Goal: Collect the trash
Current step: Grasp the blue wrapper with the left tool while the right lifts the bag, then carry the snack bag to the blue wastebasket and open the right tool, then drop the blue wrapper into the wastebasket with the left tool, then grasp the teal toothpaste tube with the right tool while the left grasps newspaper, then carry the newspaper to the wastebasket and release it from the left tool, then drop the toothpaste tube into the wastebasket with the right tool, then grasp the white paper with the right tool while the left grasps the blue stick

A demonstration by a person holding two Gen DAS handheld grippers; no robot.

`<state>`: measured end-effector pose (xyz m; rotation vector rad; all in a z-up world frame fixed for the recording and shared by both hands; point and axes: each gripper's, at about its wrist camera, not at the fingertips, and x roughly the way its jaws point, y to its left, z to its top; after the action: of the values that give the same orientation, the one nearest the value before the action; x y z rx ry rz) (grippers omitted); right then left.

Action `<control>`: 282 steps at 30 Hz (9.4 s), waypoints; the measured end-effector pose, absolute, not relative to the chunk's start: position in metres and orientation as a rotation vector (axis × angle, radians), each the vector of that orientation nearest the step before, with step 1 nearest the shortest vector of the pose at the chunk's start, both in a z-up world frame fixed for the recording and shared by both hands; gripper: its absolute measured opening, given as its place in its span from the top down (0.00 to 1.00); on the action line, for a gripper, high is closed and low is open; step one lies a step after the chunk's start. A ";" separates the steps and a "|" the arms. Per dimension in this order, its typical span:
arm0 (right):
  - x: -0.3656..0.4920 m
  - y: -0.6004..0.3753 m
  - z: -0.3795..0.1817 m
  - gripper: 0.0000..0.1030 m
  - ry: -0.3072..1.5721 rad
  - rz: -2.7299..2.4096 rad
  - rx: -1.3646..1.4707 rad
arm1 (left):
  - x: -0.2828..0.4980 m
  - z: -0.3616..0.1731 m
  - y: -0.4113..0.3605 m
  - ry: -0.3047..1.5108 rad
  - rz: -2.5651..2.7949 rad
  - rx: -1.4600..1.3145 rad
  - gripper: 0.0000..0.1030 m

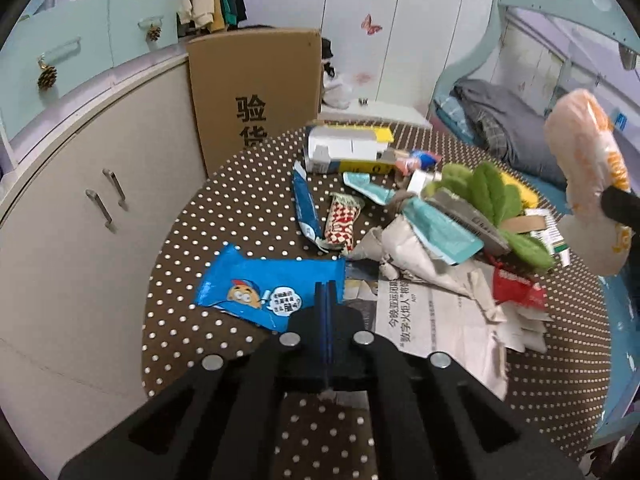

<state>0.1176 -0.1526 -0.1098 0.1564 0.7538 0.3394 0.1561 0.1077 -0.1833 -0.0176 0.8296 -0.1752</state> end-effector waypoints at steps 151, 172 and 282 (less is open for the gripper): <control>0.173 -0.181 -0.129 0.88 0.915 0.457 0.376 | 0.238 -0.195 0.059 0.937 -0.196 0.084 0.50; 0.070 -0.344 -0.094 0.88 0.683 0.179 0.440 | 0.140 -0.081 0.012 0.676 -0.471 -0.073 0.87; 0.110 -0.097 -0.189 0.85 0.865 0.400 -0.207 | 0.180 -0.180 0.122 0.829 -0.048 -0.078 0.10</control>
<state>0.1095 -0.0966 -0.1894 -0.2074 0.8652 0.3998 0.1804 0.1221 -0.1799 -0.0776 0.8288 -0.0483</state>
